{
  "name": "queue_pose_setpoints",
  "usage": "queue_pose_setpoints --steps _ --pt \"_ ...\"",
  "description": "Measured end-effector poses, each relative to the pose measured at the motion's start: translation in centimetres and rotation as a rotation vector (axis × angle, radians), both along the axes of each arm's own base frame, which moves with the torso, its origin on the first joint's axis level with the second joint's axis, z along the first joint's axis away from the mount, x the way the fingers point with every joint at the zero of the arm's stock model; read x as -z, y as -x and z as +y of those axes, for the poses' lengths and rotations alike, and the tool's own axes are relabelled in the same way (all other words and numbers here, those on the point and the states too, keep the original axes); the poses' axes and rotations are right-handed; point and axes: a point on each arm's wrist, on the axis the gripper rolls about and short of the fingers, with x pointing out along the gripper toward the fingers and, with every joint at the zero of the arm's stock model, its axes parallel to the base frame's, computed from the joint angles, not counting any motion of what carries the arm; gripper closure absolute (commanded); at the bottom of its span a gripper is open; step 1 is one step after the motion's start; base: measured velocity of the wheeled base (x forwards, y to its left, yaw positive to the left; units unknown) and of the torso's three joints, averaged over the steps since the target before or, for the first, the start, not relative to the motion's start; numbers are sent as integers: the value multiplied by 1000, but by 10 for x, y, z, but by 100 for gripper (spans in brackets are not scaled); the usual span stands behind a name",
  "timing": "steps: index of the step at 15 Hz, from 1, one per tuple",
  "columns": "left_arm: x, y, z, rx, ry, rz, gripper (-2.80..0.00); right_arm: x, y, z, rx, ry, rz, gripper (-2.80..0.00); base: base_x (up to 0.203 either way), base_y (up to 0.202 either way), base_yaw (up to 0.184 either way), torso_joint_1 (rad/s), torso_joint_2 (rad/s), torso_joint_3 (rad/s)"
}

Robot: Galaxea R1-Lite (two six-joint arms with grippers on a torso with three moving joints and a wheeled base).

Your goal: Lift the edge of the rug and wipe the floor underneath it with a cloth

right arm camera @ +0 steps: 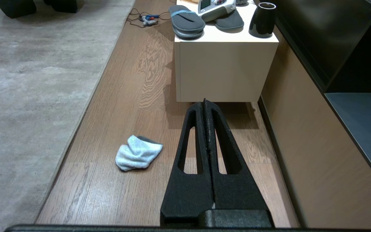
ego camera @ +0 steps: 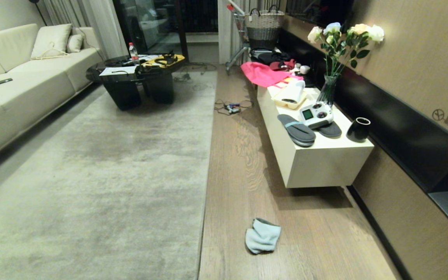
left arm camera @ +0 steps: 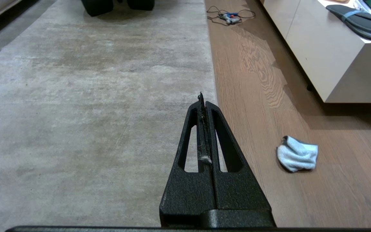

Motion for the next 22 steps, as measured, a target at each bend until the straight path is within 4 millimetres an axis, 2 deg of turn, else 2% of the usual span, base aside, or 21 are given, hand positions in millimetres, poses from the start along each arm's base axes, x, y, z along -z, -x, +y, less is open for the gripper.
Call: queue_pose_setpoints --steps 14,22 --pt "0 0 0 -1 0 0 0 0 0 0 0 9 1 0 0 0 0 0 0 0" --pt "0 0 0 0 0 0 0 0 0 0 0 11 1 0 0 0 0 3 -346 -351"
